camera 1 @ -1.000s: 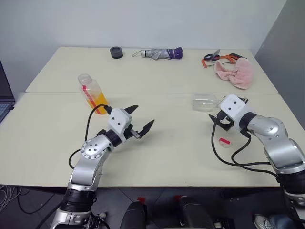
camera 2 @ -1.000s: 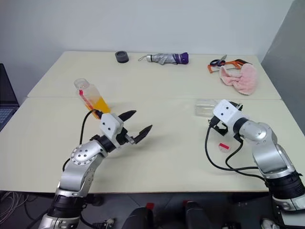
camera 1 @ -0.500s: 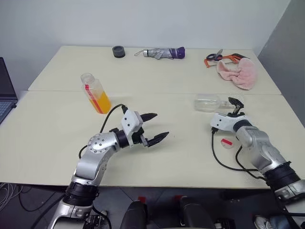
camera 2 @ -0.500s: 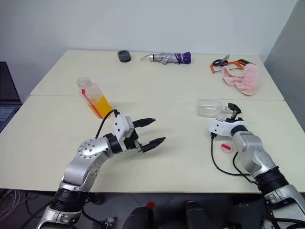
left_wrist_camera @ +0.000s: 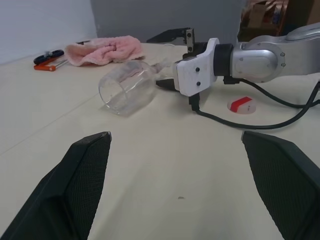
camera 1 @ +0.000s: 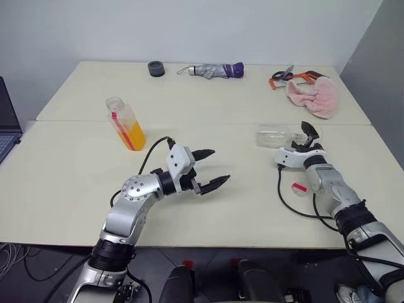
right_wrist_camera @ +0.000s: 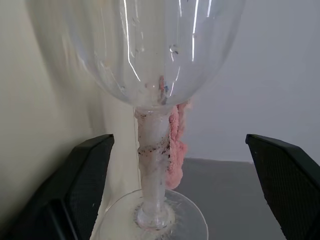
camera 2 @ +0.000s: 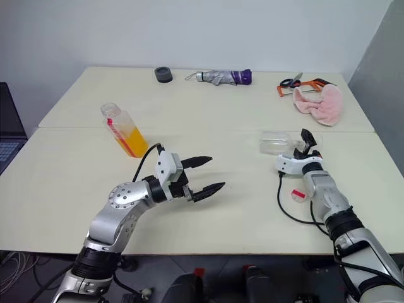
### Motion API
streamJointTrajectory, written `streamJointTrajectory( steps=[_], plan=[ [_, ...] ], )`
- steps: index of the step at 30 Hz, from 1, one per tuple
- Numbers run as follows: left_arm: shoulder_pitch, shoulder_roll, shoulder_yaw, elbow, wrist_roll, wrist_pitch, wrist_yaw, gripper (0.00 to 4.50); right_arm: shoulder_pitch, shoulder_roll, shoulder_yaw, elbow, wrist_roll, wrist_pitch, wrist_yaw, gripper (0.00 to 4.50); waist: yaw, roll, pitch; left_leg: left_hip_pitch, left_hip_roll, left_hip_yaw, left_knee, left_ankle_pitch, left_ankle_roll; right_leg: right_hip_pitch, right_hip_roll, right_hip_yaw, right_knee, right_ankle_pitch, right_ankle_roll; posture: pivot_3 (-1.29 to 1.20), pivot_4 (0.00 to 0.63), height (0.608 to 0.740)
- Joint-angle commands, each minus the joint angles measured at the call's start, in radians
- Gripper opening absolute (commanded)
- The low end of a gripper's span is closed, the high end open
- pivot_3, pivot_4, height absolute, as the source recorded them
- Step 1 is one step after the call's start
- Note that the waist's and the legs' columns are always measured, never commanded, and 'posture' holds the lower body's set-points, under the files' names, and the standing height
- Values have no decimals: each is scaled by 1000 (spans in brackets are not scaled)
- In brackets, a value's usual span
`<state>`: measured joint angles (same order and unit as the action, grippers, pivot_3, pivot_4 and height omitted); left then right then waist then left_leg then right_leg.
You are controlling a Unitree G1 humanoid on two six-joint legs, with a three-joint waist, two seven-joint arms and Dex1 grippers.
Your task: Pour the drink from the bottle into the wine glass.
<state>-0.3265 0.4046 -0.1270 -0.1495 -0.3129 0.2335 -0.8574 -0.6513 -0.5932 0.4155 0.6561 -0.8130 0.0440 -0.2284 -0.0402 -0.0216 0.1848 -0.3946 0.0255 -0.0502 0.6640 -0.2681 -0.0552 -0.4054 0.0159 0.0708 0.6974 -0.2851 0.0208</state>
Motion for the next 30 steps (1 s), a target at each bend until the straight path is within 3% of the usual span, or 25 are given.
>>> streamJointTrajectory(
  steps=[1, 3, 13, 14, 19, 23, 25, 30],
  plan=[
    [-18, -8, -2, -37, -7, -4, 8, 4488, -28, 14, -1, 79, -5, -7, -45, 4326, -2, 0, 0, 0, 0, 0, 0, 0, 0, 0, 0, 0, 0, 0, 0, 0, 150, 740],
    [-17, -10, -1, -39, -6, -3, 10, 4500, -35, 27, -3, 104, 5, -16, -48, 3942, -5, -1, 0, 1, 0, 0, 1, 0, 0, 1, 0, 0, 0, 0, 0, 0, 150, 740],
    [-8, -7, 5, -41, -7, 1, 22, 4500, -83, 66, 14, 188, 3, -52, -75, 295, -20, -4, -3, 3, 1, 1, 1, 0, 0, 2, 1, 1, 1, 0, 0, 0, 150, 740],
    [-4, -7, 9, -43, -9, 4, 28, 4500, -85, 67, 12, 188, 7, -57, -80, 94, -19, -5, -3, 3, 1, 1, 1, 0, 0, 2, 1, 1, 1, 0, 0, 0, 150, 740],
    [24, 6, 54, -46, -13, 19, 63, 4500, -80, 73, -24, 130, 46, -84, -93, 92, -21, -5, -3, 3, 1, 1, 0, 0, 0, 2, 1, 1, 1, 0, 0, 0, 150, 740],
    [69, 31, 118, -65, -44, 60, 88, 4500, -46, 120, -86, -8, 164, -200, -79, 92, -26, -5, -3, 2, 2, 1, -1, 0, 0, 1, 1, 1, 1, 0, 0, 0, 150, 740],
    [101, 55, 150, -77, -63, 85, 87, 4500, -30, 184, -129, -74, 276, -278, -39, 92, -33, -4, -3, 2, 2, 0, -2, 0, 0, 0, 0, 1, 1, 0, 0, 0, 150, 740],
    [163, 97, 237, -88, -89, 120, 108, 4500, -4, 416, -225, -148, 656, -338, 238, 92, -42, -4, -3, 1, 4, -2, -2, 0, 0, -1, 0, 0, 1, 0, 0, 0, 150, 740]
  ],
)
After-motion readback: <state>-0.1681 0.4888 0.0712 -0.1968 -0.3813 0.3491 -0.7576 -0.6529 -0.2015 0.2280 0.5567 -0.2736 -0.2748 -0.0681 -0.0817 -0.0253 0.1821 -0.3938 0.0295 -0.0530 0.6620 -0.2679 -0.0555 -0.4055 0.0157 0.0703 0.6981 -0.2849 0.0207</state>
